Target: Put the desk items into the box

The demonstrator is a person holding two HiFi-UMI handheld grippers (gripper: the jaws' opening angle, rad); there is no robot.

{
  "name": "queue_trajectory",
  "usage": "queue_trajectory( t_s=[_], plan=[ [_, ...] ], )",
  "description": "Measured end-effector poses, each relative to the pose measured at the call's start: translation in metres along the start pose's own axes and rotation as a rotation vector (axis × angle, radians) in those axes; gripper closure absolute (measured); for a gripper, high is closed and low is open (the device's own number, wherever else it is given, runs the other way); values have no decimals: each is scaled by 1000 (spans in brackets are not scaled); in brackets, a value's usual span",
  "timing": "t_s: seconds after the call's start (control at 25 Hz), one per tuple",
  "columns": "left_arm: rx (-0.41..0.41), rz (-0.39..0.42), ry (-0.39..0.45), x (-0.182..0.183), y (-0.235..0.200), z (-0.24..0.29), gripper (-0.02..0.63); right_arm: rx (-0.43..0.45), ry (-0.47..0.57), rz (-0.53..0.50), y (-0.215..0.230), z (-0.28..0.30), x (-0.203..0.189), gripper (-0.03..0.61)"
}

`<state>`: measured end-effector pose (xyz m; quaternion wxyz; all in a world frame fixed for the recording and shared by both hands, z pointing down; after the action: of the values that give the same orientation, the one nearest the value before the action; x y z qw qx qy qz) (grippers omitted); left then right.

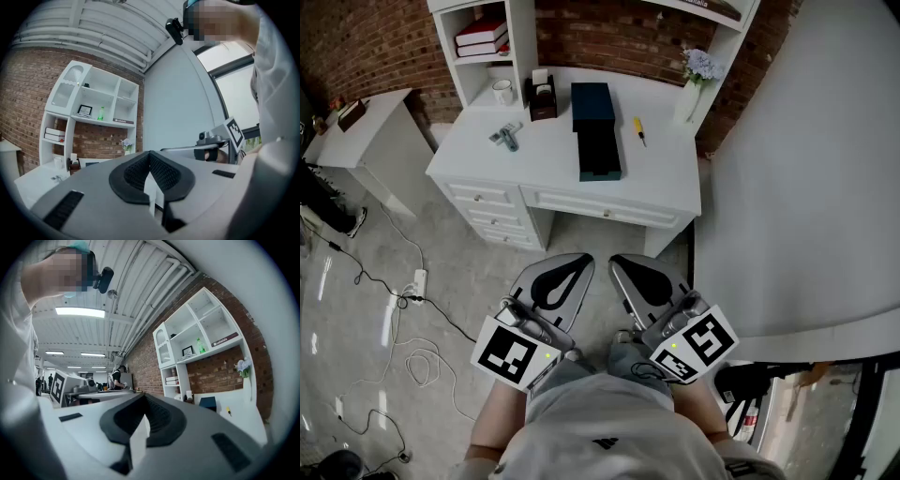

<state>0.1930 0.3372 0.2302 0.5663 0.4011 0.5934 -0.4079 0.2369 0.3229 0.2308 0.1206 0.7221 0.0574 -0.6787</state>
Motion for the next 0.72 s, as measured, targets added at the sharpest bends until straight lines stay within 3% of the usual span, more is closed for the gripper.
queue_trajectory(
  t_s=[0.72],
  plan=[
    [-11, -10, 19, -1, -24, -4, 603, 2, -19, 3, -6, 23, -1, 571]
  ],
)
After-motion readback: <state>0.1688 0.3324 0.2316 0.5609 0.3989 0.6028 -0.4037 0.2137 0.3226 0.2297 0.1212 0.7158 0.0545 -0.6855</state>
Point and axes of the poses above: the fingertips, and each gripper's own axes: z forward along the fingers, y to its right, x out of its top, the point moved 1 cm from there along -z, backward along the fingers, and after that the axes turned 9 degrees about x, right-handed, at the moved point
